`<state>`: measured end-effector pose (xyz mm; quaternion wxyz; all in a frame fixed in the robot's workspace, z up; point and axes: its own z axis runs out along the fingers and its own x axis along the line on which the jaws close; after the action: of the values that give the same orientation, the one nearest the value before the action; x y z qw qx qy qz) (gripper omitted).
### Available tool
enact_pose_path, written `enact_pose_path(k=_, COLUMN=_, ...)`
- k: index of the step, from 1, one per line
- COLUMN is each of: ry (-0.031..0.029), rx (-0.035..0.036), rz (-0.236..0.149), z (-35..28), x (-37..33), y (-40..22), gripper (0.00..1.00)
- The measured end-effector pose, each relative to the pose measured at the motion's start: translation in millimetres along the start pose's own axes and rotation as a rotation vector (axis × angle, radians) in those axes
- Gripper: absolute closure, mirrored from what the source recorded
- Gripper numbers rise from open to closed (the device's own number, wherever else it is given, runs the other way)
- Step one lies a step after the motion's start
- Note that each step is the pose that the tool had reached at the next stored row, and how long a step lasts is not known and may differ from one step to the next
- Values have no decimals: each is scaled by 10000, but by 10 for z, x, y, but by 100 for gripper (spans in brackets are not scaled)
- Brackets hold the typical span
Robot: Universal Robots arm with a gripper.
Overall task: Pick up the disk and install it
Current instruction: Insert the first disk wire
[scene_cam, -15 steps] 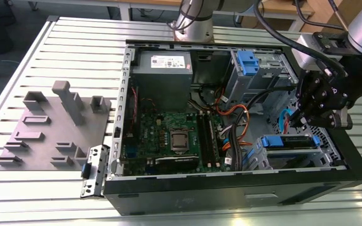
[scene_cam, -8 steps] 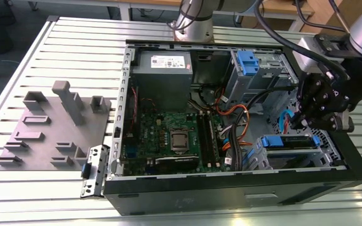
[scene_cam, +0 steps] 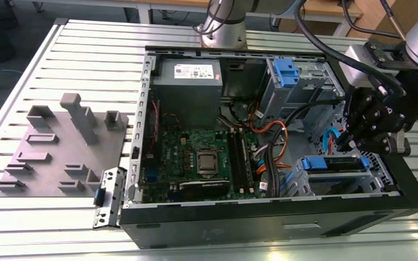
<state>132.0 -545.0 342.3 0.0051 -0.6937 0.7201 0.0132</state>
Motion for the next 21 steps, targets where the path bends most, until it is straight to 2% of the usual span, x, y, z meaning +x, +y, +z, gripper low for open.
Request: enact_pose_path(k=21, ry=-1, rx=0, rz=-4, z=-1, x=49, y=5, gripper=84)
